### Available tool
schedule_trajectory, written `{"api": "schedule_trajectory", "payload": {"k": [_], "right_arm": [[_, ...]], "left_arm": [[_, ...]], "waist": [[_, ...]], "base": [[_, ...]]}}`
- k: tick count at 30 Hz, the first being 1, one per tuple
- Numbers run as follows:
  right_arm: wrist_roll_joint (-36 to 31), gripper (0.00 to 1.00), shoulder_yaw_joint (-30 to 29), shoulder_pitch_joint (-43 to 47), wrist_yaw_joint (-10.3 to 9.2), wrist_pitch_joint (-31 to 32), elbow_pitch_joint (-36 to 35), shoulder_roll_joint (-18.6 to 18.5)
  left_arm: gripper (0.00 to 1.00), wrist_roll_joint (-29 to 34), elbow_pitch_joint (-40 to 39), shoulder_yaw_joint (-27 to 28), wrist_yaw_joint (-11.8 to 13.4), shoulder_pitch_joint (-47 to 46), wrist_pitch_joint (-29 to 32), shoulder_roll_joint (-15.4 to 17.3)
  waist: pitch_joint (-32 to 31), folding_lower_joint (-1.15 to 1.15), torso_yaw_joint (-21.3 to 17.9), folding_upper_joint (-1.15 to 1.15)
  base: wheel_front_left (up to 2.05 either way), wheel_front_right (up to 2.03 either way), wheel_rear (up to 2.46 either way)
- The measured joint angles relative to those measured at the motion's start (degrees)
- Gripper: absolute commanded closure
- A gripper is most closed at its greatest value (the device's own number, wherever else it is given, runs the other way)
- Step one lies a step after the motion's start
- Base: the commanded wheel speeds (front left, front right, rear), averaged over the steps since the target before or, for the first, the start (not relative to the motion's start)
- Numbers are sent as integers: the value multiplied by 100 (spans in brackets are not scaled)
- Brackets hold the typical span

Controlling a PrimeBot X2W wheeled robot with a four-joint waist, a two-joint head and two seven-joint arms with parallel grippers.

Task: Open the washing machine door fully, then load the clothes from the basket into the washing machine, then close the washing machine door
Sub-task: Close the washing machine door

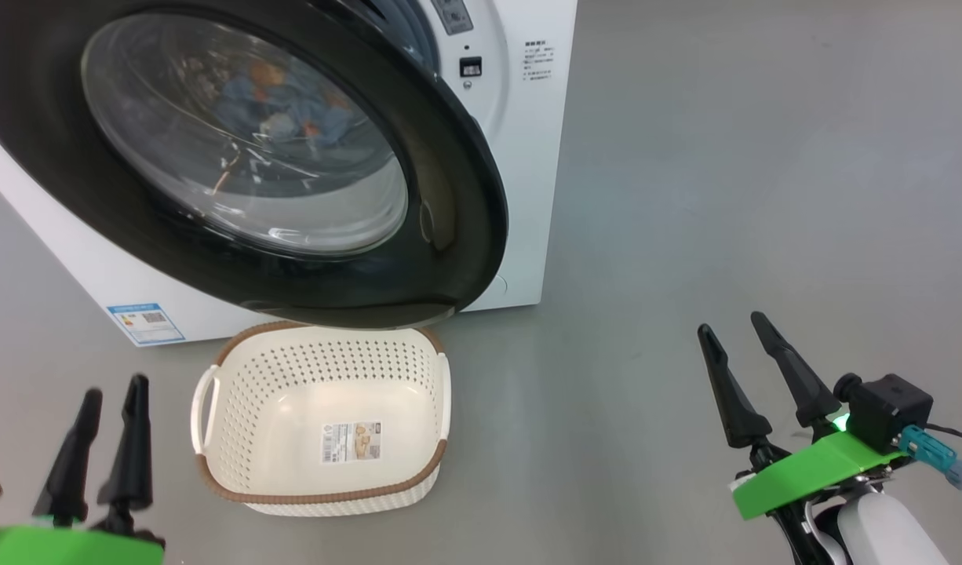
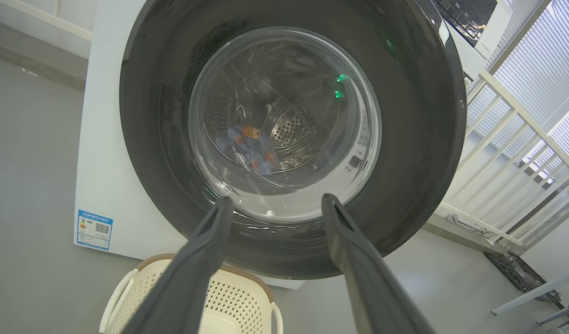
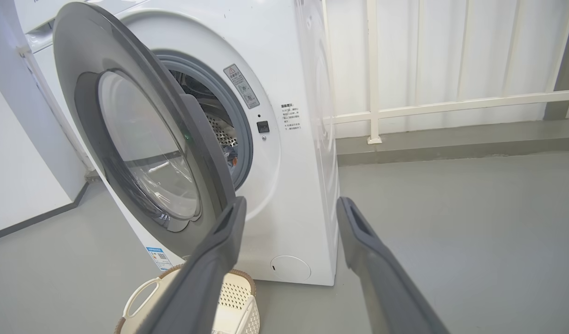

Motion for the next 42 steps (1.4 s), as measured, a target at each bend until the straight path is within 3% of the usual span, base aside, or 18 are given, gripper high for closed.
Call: {"api": "schedule_trajectory", "payload": {"k": [11,20,26,42], "right_arm": [[8,0,-69,107,0,0,-23,-93],[7,0,-169,230,0,0,-75,-130],[7,0,-188,315,0,0,-93,-127],[7,0,-198,314,0,0,-100,-146]], "left_arm": [[0,1105,183,-71,87,477,-642,-198],[0,1940,300,220,101,566,-690,-786],[0,2398,272,366,-41,567,-690,-1069],[0,2771,69,519,-149,567,-690,-1273]], "waist": [[-115,0,112,0],[-182,0,203,0],[-164,0,258,0],[-72,0,287,0]], "base": [[0,0,0],[0,0,0],[0,0,0],[0,0,0]]}}
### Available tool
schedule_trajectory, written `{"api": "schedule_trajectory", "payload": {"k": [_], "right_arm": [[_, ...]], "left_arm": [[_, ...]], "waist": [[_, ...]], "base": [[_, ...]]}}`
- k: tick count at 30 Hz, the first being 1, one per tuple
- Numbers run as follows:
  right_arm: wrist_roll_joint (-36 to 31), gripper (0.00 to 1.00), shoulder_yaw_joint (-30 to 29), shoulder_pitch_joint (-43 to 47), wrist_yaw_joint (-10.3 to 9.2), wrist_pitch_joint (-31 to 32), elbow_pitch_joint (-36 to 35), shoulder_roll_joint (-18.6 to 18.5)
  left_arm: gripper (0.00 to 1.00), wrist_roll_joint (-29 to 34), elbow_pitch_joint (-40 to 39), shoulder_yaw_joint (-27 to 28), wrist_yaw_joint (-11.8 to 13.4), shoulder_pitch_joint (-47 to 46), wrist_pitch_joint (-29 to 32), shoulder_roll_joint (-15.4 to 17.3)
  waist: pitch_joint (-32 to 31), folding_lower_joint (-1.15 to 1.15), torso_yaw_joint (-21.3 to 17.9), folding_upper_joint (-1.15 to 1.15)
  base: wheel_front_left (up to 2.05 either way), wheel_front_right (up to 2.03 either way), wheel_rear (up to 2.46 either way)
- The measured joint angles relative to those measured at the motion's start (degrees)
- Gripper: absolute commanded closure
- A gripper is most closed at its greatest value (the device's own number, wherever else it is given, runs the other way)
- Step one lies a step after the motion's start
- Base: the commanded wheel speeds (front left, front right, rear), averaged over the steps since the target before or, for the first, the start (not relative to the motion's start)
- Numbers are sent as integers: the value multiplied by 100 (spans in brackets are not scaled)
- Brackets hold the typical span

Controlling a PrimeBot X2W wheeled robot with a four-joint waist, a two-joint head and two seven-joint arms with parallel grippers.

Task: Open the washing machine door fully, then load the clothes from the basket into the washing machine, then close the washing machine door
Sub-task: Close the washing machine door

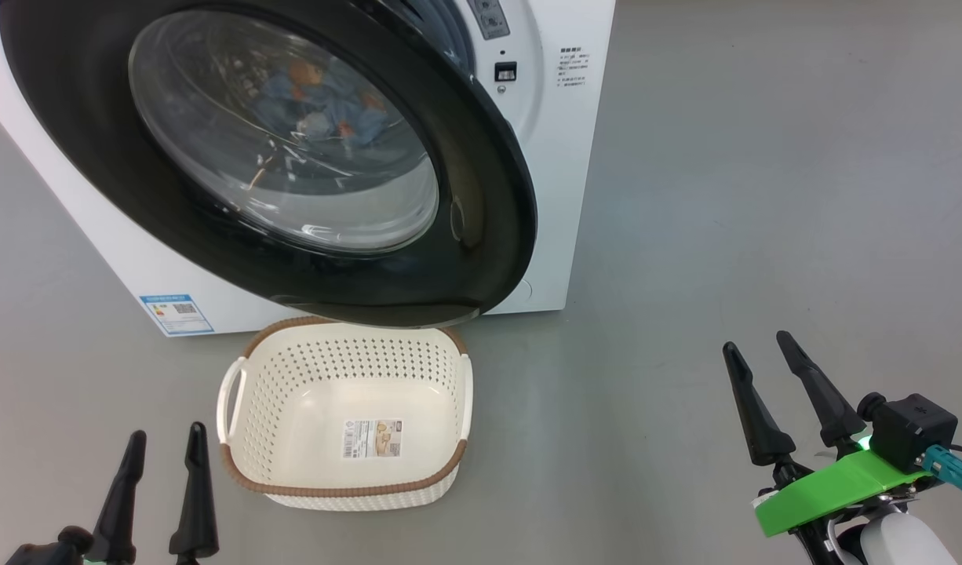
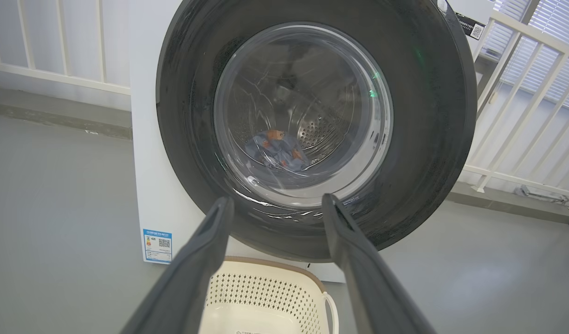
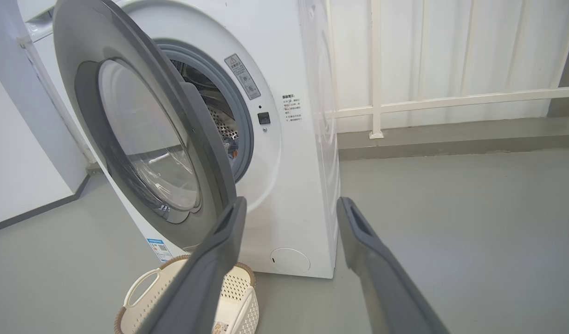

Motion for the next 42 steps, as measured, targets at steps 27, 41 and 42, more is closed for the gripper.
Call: {"api": "schedule_trajectory", "payload": {"k": [27,41,42], "right_arm": [[0,8,78,-183,0,0,-14,-31],[67,100,263,-1054,0,0,-11,-298],[98,100,285,-1124,0,0,-30,-332]], "left_arm": [[0,-4,-80,-189,0,-6,0,67],[0,-8,-98,-314,0,-175,-1,103],[0,-11,-98,-326,0,-177,-1,103]], "waist": [[125,0,136,0],[406,0,488,0],[424,0,518,0]], "base": [[0,0,0],[0,0,0],[0,0,0]]}}
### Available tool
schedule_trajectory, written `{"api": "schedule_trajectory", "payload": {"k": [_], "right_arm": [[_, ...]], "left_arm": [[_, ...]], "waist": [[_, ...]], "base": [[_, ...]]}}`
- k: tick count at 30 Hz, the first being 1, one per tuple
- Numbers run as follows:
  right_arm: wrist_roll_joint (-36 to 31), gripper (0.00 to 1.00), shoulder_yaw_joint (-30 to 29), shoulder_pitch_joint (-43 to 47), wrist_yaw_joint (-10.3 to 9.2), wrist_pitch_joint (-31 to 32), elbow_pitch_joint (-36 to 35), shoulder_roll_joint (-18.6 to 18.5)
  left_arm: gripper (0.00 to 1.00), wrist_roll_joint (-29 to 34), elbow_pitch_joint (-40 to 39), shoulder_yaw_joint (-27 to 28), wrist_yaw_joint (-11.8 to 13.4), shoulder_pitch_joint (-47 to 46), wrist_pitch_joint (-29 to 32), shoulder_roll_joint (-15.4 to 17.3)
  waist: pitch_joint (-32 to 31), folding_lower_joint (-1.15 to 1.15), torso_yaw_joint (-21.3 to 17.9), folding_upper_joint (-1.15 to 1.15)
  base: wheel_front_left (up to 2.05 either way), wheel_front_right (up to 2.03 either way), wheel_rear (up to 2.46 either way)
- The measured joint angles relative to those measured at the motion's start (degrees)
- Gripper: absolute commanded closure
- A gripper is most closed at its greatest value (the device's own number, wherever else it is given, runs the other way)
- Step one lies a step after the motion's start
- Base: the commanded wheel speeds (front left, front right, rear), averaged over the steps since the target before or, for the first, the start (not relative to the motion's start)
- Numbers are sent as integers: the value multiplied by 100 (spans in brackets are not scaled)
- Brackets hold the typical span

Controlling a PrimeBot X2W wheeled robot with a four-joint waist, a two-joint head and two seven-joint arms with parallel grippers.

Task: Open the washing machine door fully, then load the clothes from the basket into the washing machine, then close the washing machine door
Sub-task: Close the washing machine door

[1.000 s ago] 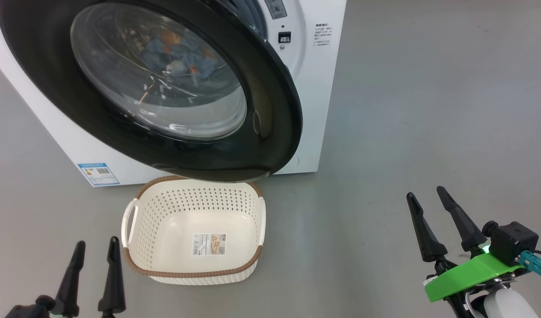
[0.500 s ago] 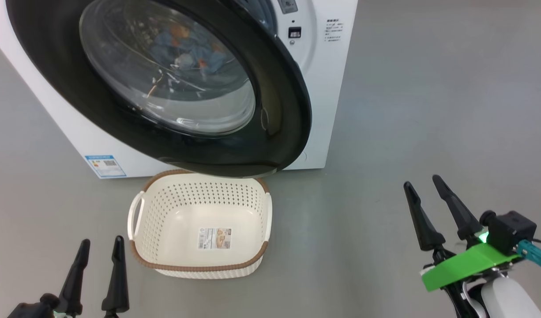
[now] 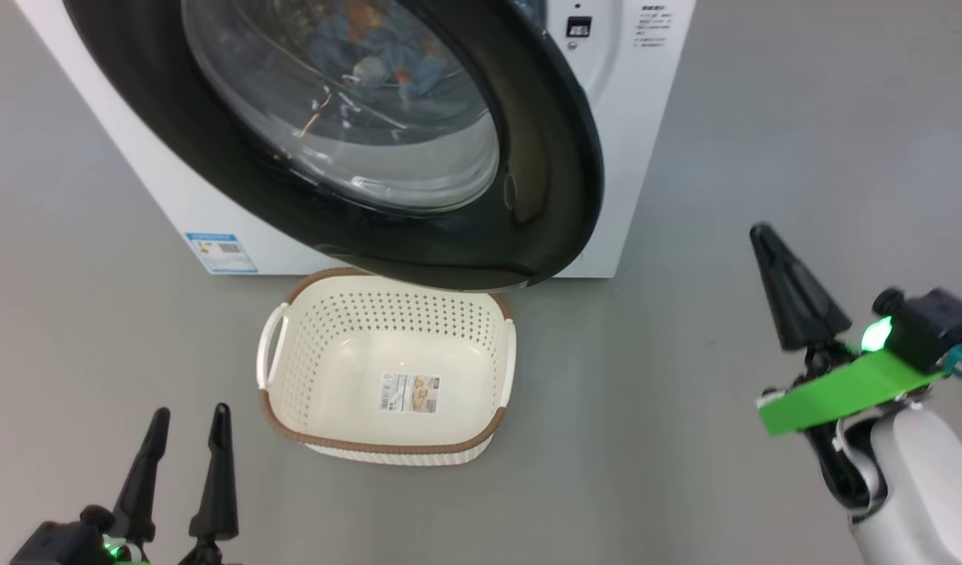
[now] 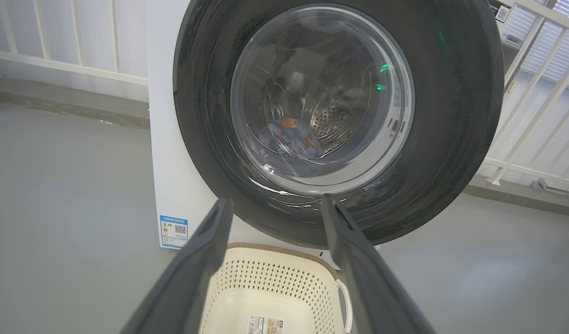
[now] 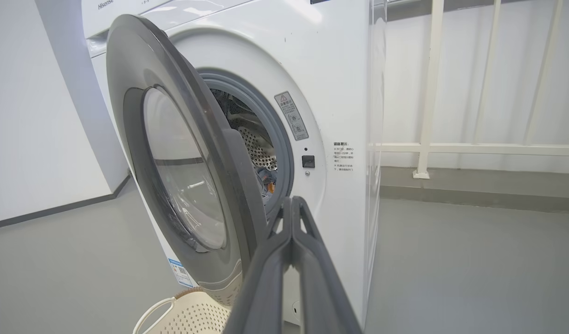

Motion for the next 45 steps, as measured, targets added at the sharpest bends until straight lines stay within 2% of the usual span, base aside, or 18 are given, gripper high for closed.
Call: {"api": "schedule_trajectory", "payload": {"k": [14,19,32,45], "right_arm": [[249,100,591,-818,0,0,-682,-88],[250,100,905,-968,0,-1,-710,-197],[188,100,1543,-1555,0,0,371,-615],[188,100,1467,-1992,0,0,805,-825]], "left_arm": [[0,-37,13,-81,0,-211,-18,-8],[0,-38,15,-100,0,-221,-19,-21],[0,-57,23,-156,0,-346,-22,-102],[0,-100,16,-159,0,-562,-22,-123]], "waist": [[192,0,397,0],[212,0,522,0],[425,0,840,0],[846,0,1191,0]], "base": [[0,0,0],[0,0,0],[0,0,0],[0,0,0]]}}
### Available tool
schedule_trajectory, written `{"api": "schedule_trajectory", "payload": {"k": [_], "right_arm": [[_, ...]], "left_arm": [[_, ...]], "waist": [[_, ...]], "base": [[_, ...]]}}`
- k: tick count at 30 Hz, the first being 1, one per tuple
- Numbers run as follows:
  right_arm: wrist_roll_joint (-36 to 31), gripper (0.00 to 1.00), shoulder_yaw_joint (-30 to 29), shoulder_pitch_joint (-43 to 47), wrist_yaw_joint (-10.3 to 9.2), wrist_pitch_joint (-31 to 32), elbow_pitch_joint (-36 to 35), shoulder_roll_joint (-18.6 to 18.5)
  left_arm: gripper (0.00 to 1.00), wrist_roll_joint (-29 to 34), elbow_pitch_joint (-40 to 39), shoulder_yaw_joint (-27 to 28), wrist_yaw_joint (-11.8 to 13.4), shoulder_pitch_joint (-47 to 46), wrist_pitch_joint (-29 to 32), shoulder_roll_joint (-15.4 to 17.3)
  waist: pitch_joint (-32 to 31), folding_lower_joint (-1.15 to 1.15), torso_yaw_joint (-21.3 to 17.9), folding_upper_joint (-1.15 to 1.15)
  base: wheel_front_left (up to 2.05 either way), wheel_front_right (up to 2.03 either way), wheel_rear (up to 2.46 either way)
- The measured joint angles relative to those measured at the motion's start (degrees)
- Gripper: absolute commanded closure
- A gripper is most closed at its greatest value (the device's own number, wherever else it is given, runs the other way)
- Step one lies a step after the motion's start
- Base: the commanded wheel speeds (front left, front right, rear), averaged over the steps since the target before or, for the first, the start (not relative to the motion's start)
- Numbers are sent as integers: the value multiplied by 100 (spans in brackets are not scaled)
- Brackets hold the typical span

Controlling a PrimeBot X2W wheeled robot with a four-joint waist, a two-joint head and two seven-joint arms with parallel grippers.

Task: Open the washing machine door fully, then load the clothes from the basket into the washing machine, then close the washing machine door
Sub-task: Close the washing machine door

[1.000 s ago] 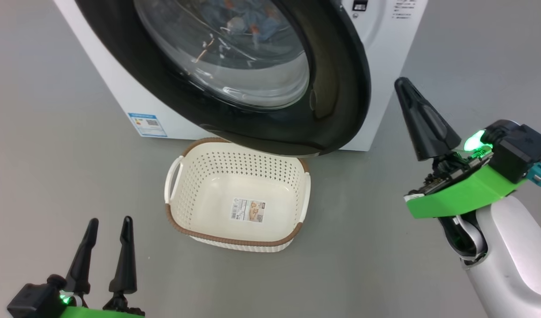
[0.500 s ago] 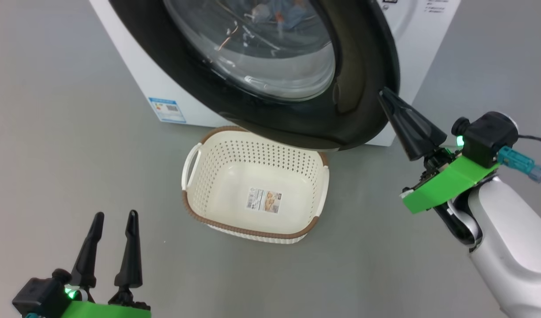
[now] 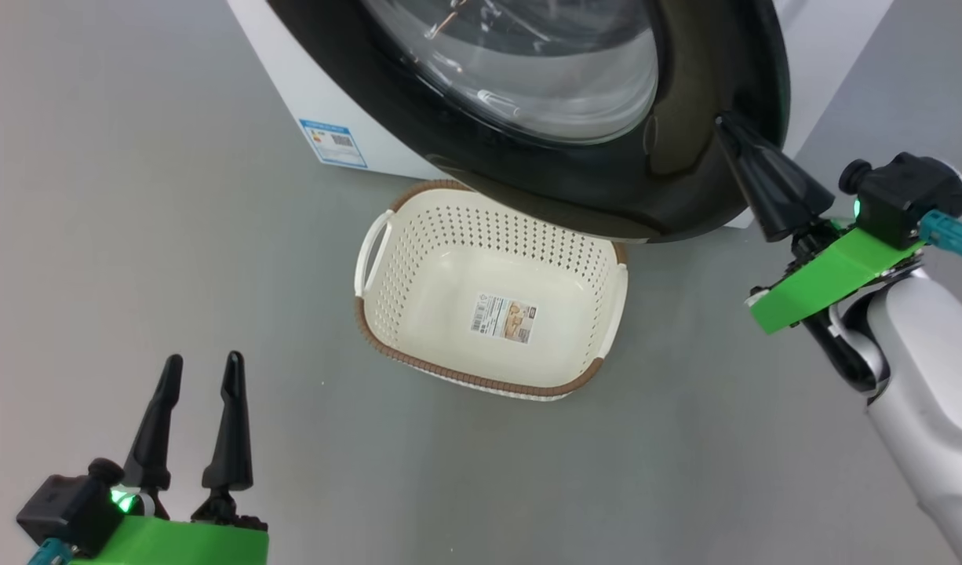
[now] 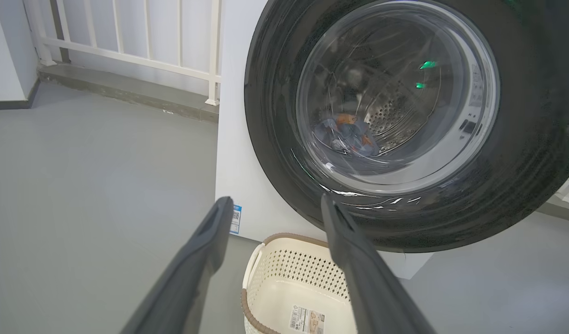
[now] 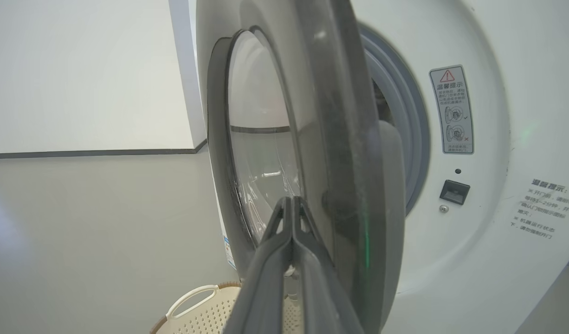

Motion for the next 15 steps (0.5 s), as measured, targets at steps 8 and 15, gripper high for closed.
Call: {"api": "schedule_trajectory", "payload": {"k": [8,15], "right_arm": [[-1,100,-219,-346,13,0,83,-185],[-10,100,-334,-834,13,0,176,-461]], "left_arm": [[0,-38,-13,-38,0,-139,-1,-13],[0,-40,-87,-68,0,-268,-1,-35]], "waist": [[214,0,120,0],[472,0,206,0]], "base": [[0,0,0],[0,0,0]]}}
